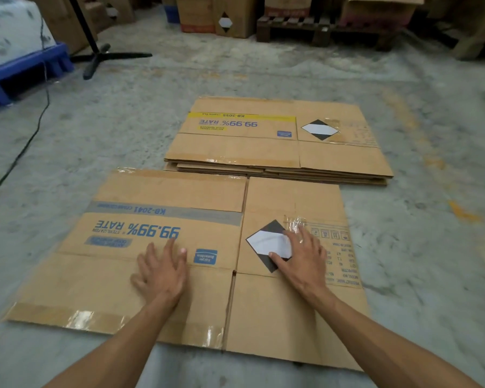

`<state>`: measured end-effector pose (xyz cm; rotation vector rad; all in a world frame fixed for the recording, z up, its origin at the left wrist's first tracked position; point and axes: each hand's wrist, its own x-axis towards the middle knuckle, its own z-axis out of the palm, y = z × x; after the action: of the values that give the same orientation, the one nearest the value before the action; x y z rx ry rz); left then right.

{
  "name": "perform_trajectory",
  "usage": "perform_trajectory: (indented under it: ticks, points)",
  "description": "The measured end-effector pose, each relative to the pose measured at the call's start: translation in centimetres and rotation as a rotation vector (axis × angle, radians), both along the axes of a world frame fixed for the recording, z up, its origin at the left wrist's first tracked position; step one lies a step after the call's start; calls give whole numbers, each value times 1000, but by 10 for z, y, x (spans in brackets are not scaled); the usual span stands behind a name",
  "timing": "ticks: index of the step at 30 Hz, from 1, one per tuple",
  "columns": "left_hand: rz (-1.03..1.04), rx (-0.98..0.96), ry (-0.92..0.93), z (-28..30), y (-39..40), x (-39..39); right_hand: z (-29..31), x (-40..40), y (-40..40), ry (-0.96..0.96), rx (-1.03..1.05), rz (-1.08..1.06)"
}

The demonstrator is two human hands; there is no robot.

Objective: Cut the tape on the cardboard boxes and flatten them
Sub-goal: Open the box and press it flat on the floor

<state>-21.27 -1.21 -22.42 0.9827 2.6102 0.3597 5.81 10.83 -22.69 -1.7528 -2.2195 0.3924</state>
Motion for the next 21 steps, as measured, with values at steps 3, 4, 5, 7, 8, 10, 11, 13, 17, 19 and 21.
perform_trajectory:
  ticks: [3, 4, 5, 7, 8, 10, 11, 13, 17, 19, 21]
  points:
    - [437, 52, -155, 17, -12, 18, 12, 24, -14, -50, -104, -242]
    - [516, 55, -231, 22, -16, 22, 15, 33, -15, -61, -153, -297]
    - [573, 61, -293, 25, -19, 23, 18, 42, -16, -66, -198, -348]
    - [667, 108, -390, 29, -26, 22, 21, 60, -19, -48, -284, -444]
    - [711, 148, -427, 31, -27, 22, 22, 67, -21, -35, -320, -474]
    - [795, 217, -481, 37, -28, 27, 23, 79, -26, -14, -375, -519]
    - [847, 255, -502, 41, -28, 30, 23, 84, -24, 21, -404, -550]
    - [970, 326, -522, 50, -36, 36, 18, 94, -17, 176, -489, -631]
    - [1096, 439, -460, 36, -49, 20, 26, 116, -15, 725, -596, -581]
    - [1129, 521, -470, 32, -60, 14, 44, 127, -20, 937, -629, -529]
    - [1101, 582, -493, 54, -69, 27, 63, 137, -24, 1008, -618, -458]
